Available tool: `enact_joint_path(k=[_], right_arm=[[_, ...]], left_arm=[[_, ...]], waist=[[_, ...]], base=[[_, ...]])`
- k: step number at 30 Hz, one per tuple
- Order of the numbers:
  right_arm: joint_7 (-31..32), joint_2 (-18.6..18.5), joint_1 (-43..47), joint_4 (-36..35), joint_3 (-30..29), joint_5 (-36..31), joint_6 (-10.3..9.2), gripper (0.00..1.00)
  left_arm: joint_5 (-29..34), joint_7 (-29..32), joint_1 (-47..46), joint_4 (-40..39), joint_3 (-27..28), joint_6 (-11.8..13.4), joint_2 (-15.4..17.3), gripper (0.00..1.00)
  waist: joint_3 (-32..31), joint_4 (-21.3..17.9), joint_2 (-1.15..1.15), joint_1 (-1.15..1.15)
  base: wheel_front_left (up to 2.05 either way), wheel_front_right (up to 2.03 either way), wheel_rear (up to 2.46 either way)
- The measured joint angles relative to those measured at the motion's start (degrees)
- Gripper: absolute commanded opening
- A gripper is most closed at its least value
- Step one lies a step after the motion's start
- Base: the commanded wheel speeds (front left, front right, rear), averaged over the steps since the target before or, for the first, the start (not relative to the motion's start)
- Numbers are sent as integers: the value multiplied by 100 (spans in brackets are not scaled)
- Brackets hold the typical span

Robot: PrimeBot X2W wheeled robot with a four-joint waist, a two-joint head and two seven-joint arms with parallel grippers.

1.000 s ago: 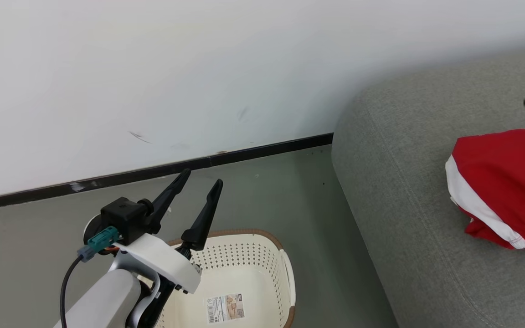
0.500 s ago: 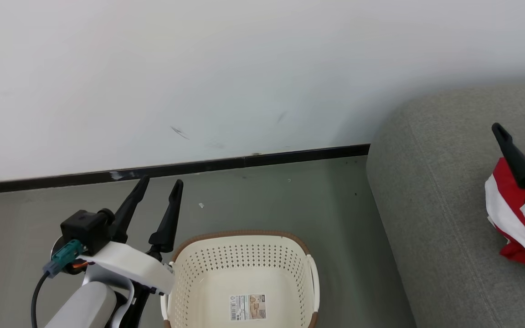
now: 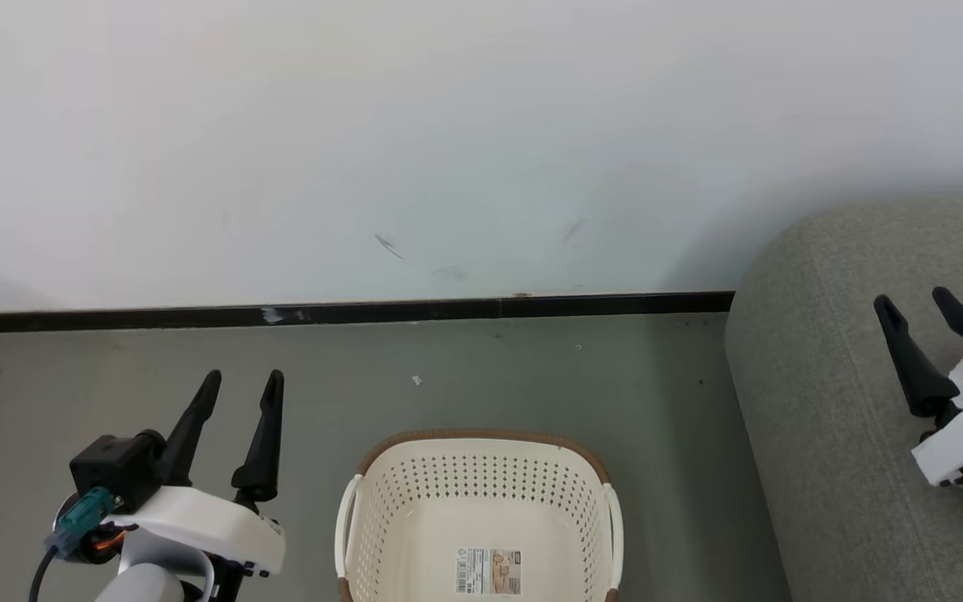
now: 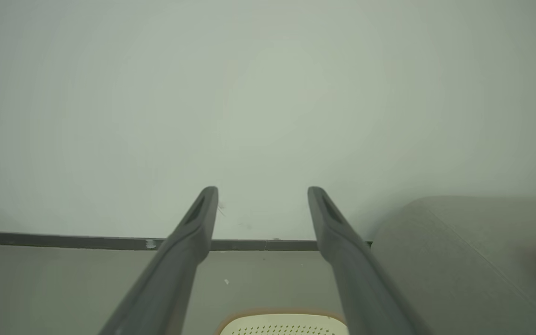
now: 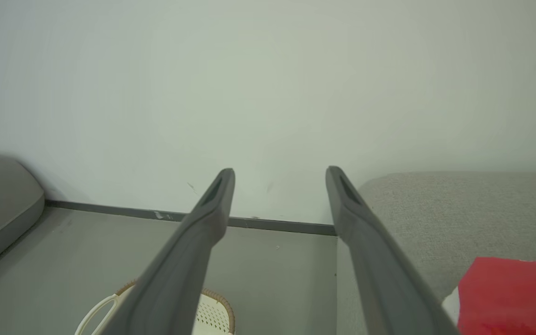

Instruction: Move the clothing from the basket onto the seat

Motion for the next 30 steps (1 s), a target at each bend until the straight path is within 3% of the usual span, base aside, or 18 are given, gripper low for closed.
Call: enact_joint_path(k=[7, 13, 30], right_arm=[[0, 403, 520, -27, -448, -339, 0, 100], [0, 914, 792, -481, -900, -658, 0, 100], [0, 1756, 1564, -1230, -1165, -1512, -1, 100]], left_arm=[[29, 0, 243, -22, 223, 82, -52, 100], [212, 0, 335, -181, 476, 111, -207, 100], [749, -1, 857, -444, 1027, 71, -610, 100]], waist=[[-55, 193, 0, 0], [-66, 311, 0, 0], [8, 339, 0, 0]], base=[[0, 0, 0], [0, 0, 0], [0, 0, 0]])
